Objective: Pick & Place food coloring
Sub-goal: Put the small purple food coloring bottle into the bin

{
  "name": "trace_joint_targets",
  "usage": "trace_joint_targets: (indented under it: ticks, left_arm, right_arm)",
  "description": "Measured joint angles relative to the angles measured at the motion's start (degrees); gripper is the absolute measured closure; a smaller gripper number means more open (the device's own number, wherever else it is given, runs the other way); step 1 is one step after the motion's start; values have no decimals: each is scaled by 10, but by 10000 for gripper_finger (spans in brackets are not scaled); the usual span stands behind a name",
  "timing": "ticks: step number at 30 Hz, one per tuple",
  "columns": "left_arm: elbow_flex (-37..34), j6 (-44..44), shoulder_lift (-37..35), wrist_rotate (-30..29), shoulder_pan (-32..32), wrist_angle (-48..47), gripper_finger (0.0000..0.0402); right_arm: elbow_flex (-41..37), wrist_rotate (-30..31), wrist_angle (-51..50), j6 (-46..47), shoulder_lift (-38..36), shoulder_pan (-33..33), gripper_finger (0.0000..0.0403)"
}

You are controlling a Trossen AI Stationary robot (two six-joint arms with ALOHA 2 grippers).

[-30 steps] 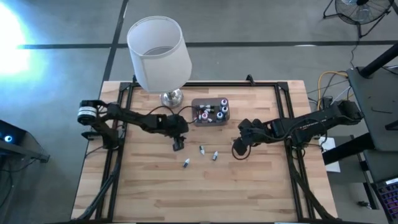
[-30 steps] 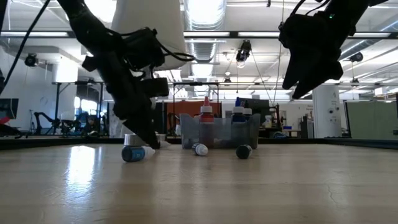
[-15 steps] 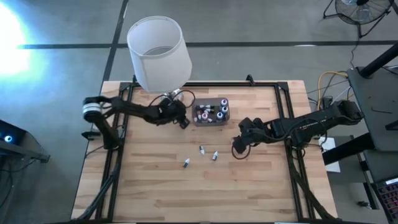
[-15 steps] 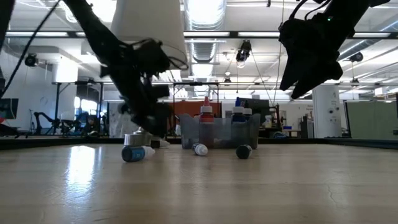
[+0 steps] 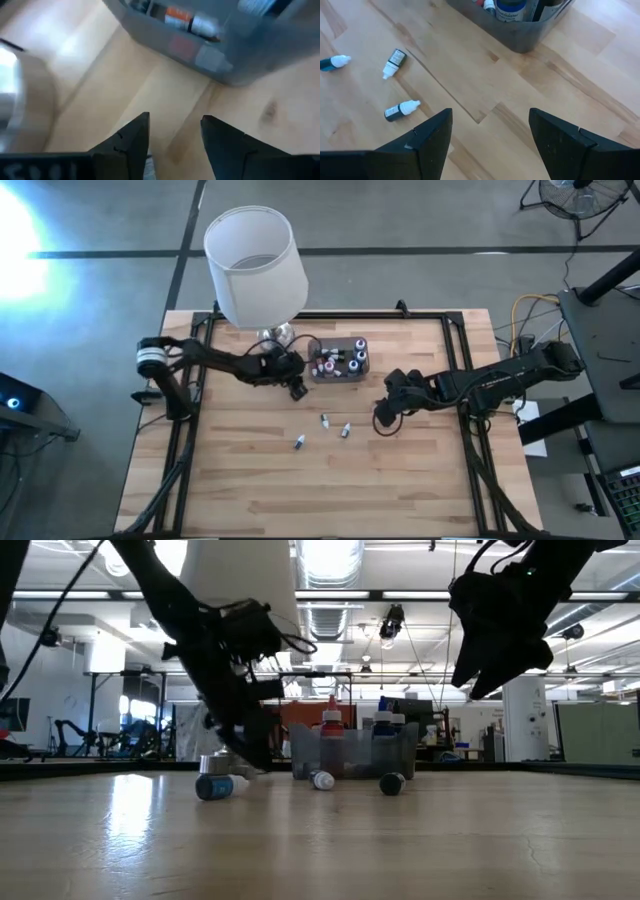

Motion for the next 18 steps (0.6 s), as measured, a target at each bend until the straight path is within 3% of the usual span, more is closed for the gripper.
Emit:
trace_joint_targets:
  ticks: [3,5,7,12,15,18]
  left_arm:
    - [-2,-1,-53,-65,-14,-35,243]
    - [-10,-4,-87,-130,-20,-24,243]
    - [-19,-4,-104,-154,-11,10,243]
    - [-27,-46,-84,-106,35,23,243]
    - [-32,1,-61,-41,41,25,243]
    - [-31,6,-42,-39,39,17,243]
  right_arm:
    - [-1,0,-4,3,0,0,147]
    - [-3,0,-6,4,0,0,147]
    - [-6,1,-4,4,0,0,147]
    - [-9,9,-4,10,0,-1,147]
    - [-9,9,-1,12,0,-1,147]
    - [-9,9,-2,20,0,-1,147]
